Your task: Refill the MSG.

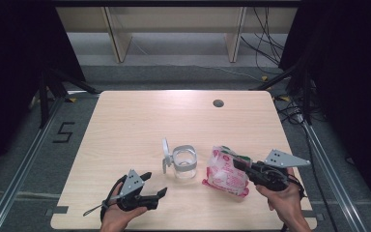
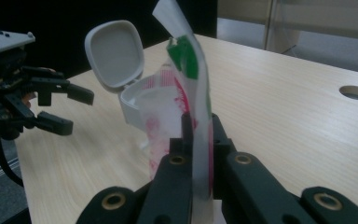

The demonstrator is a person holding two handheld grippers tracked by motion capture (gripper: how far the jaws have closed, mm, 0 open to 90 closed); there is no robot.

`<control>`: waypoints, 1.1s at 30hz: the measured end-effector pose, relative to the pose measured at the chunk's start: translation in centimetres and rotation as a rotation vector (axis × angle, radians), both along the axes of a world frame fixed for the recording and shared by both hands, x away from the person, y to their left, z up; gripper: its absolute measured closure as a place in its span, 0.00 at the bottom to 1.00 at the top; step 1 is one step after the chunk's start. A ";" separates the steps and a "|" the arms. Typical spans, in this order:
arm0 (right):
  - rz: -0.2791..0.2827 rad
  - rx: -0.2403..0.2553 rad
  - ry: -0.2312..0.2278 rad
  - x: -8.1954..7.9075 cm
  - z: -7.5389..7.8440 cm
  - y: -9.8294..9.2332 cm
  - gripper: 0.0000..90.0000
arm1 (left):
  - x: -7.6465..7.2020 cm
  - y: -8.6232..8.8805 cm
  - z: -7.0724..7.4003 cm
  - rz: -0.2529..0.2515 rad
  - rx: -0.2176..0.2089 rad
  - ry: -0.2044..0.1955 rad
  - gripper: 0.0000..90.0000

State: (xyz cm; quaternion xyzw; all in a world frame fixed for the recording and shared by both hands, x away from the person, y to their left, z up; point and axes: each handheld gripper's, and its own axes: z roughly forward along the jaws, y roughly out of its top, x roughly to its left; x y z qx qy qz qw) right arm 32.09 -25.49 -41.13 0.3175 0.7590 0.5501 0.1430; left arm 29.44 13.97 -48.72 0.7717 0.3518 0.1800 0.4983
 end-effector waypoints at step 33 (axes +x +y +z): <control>0.030 -0.088 -0.008 1.9 7.1 0.9 1.00 | 1.4 -15.5 -2.3 -0.138 0.017 -0.041 0.30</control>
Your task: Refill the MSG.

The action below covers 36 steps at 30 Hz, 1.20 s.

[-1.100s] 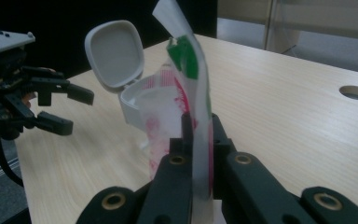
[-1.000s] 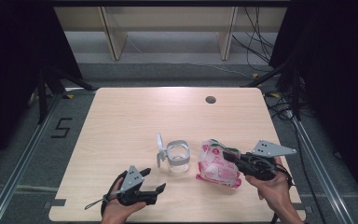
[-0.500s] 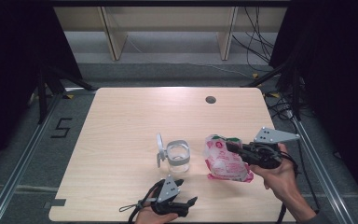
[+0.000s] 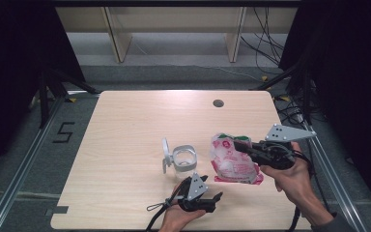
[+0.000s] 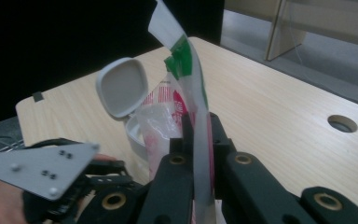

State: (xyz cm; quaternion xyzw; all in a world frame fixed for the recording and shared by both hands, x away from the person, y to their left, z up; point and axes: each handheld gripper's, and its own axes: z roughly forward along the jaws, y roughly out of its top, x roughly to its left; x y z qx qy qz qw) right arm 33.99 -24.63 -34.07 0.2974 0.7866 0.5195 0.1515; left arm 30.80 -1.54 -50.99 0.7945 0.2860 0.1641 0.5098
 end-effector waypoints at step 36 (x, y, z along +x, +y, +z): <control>0.081 0.004 0.016 3.2 2.3 5.5 1.00 | 0.9 -3.2 -0.2 0.214 -0.223 -0.094 0.75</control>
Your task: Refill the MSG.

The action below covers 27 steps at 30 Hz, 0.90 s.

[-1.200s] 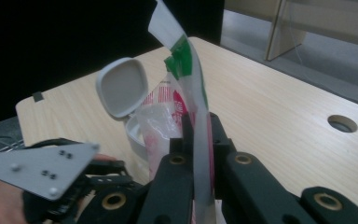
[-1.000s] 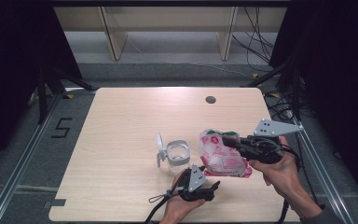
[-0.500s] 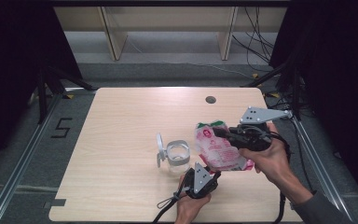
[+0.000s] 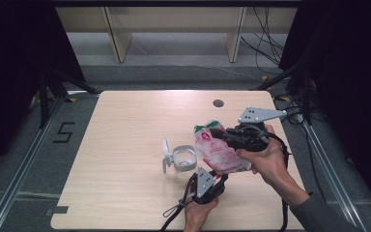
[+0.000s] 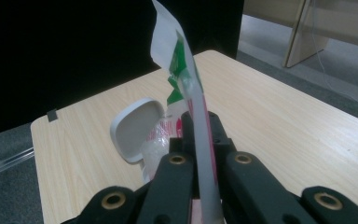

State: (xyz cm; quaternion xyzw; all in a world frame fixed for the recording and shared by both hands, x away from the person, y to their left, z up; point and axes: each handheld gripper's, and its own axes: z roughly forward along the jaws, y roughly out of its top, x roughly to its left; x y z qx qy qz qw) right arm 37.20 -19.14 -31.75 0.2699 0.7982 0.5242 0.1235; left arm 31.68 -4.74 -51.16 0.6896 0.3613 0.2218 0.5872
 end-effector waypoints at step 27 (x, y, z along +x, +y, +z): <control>-0.026 -0.083 0.005 1.2 -0.4 3.4 1.00 | 0.8 -0.6 -0.4 -0.004 -0.066 0.000 0.76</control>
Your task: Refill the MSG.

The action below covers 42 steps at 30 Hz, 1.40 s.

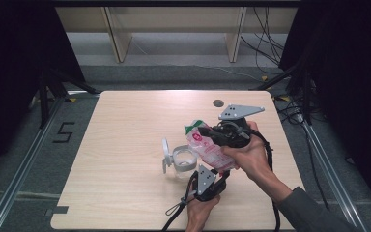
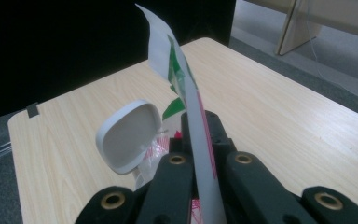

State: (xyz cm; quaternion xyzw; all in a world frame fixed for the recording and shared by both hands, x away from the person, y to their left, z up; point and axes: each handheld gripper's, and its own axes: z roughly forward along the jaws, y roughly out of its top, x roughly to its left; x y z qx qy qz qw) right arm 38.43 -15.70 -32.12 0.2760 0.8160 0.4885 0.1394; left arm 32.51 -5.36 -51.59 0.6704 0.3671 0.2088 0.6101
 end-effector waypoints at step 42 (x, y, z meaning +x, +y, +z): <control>0.020 -0.107 0.027 1.4 -0.8 3.6 1.00 | 0.5 -0.3 0.1 -0.035 -0.037 -0.020 0.79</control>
